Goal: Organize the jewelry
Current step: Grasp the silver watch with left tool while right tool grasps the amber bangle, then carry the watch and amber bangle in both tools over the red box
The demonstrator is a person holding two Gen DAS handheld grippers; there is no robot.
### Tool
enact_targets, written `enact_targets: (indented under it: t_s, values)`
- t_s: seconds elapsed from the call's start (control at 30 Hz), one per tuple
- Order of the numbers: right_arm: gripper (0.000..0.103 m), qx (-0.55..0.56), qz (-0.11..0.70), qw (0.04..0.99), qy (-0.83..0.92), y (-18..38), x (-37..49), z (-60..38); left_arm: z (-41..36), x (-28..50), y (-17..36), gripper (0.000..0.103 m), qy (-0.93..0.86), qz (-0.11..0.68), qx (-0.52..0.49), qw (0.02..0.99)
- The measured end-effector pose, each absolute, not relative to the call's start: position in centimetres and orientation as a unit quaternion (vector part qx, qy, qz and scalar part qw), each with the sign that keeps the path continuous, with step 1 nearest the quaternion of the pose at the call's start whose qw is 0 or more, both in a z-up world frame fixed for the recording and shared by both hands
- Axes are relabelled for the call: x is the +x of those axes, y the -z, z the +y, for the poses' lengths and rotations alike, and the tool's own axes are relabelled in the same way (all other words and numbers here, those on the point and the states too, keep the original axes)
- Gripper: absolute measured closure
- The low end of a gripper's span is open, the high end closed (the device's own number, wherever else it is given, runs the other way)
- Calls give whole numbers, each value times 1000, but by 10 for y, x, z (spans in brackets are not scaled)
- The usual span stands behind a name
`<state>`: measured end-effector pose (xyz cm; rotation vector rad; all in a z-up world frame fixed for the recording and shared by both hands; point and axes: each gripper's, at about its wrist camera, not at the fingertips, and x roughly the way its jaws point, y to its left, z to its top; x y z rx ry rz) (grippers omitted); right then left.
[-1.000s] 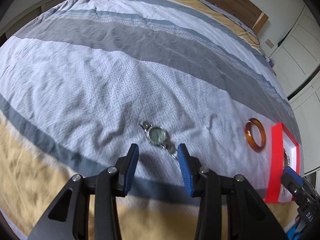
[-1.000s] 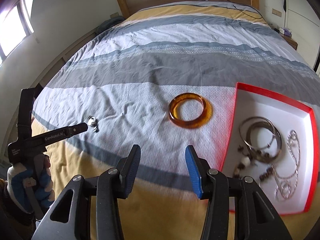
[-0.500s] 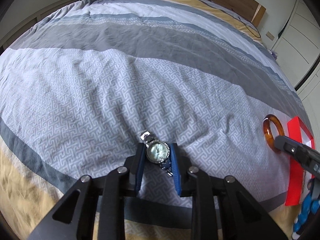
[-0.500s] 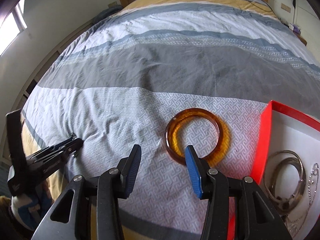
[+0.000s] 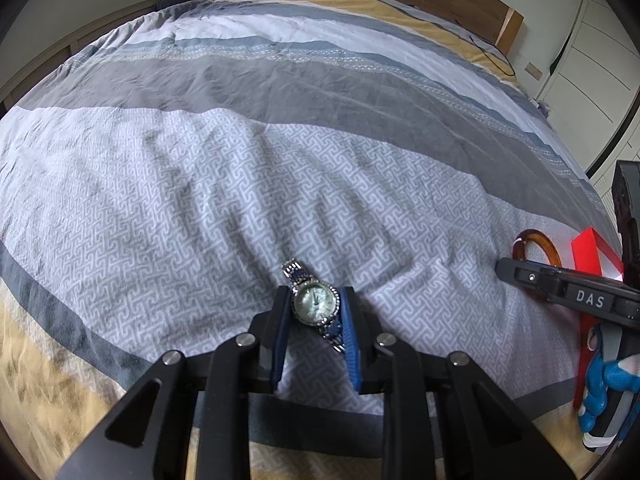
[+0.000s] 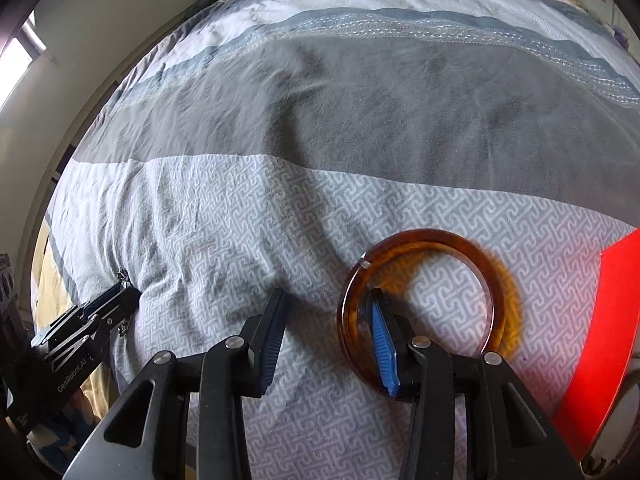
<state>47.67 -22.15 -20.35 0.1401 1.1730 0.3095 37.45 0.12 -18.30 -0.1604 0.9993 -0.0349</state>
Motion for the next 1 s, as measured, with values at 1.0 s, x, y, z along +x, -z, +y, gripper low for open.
enact_targets:
  t_s: [1.0]
  values:
    - [94,181,470,840,-202,117,336,-196,10,282,85,81,46,432,-73,898]
